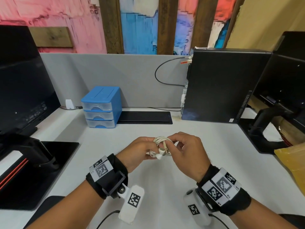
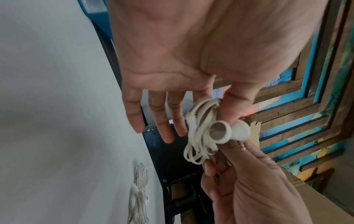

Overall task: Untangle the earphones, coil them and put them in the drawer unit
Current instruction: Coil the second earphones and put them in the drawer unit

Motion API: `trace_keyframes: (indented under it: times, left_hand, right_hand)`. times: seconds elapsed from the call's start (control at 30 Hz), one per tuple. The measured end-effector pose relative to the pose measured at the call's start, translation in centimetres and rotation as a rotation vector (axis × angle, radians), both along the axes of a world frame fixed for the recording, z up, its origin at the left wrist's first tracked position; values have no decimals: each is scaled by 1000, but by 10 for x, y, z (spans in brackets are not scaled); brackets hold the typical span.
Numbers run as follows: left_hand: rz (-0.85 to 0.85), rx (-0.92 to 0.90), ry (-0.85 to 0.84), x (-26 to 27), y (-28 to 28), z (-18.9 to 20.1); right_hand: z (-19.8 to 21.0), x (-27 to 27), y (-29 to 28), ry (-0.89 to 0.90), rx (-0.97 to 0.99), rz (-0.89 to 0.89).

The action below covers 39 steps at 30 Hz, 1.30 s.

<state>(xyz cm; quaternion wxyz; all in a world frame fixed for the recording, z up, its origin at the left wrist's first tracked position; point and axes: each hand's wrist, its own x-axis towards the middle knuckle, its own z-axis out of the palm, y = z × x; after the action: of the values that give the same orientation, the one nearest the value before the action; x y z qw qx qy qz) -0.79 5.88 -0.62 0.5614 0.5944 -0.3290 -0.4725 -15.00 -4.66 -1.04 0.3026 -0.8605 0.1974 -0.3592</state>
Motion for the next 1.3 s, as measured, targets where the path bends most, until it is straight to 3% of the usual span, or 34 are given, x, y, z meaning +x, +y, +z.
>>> trace_keyframes:
  times: [0.1, 0.33, 0.57, 0.8, 0.97, 1.13, 1.3]
  left_hand:
    - [-12, -9, 70, -3, 1, 2]
    - [0, -80, 38, -11, 2, 2]
    - [166, -101, 189, -11, 0, 5]
    - [69, -40, 413, -15, -2, 9]
    - [107, -83, 566, -18, -3, 2]
    - [87, -63, 536, -18, -3, 0]
    - [-43, -21, 403, -12, 2, 8]
  right_hand:
    - [1, 0, 1, -7, 6, -10]
    - [-1, 0, -5, -33, 30, -61]
    - [4, 2, -10, -135, 65, -134]
    - [3, 1, -8, -172, 8, -118]
    - [-3, 1, -4, -204, -36, -110]
    - [-5, 1, -6, -177, -60, -101]
    - [7, -2, -20, -215, -101, -128]
